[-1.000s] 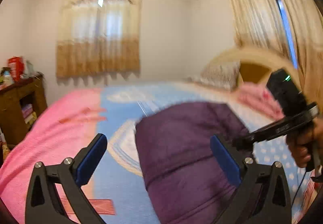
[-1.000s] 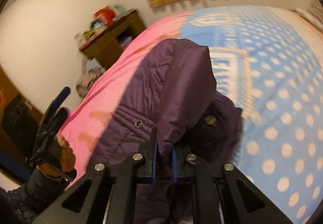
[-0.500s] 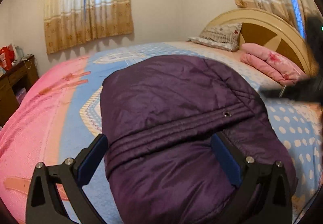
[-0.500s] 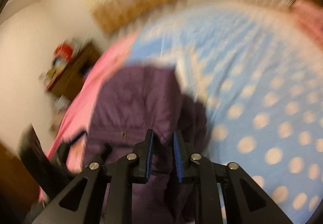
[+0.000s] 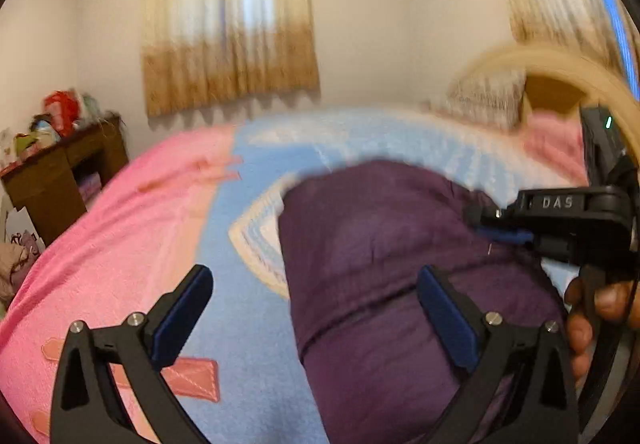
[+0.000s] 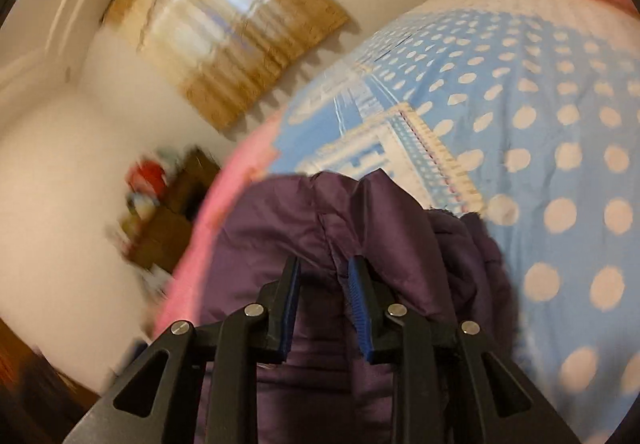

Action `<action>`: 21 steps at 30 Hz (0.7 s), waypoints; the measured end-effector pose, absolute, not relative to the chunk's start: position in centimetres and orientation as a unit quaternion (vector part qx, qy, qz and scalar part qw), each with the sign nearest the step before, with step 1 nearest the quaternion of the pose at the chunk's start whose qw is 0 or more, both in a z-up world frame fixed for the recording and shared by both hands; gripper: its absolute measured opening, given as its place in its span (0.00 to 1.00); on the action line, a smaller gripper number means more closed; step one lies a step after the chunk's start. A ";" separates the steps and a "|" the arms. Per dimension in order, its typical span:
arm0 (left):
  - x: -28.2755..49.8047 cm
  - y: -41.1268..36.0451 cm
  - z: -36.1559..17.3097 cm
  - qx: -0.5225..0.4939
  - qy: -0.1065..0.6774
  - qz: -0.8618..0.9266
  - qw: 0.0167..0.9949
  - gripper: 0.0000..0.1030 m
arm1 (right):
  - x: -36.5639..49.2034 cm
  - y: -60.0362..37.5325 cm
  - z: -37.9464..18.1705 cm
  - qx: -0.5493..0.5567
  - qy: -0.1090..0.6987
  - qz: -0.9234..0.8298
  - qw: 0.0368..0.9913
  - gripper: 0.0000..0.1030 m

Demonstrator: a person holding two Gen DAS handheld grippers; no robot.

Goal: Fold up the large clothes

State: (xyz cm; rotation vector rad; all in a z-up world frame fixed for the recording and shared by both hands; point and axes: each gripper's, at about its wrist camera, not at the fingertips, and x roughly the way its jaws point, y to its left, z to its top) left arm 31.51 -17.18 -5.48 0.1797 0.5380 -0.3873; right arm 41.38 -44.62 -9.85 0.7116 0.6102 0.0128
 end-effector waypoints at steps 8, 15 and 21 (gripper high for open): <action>33.2 -18.5 -7.5 0.086 0.305 -0.207 0.926 1.00 | 42.9 -44.2 -12.1 0.307 0.321 0.002 0.896 0.24; 33.6 -18.2 -8.2 0.068 0.327 -0.215 0.918 1.00 | 43.7 -43.0 -12.3 0.273 0.351 -0.013 0.895 0.24; 33.8 -18.1 -8.5 0.058 0.335 -0.220 0.915 1.00 | 44.0 -42.9 -12.4 0.267 0.356 -0.015 0.895 0.24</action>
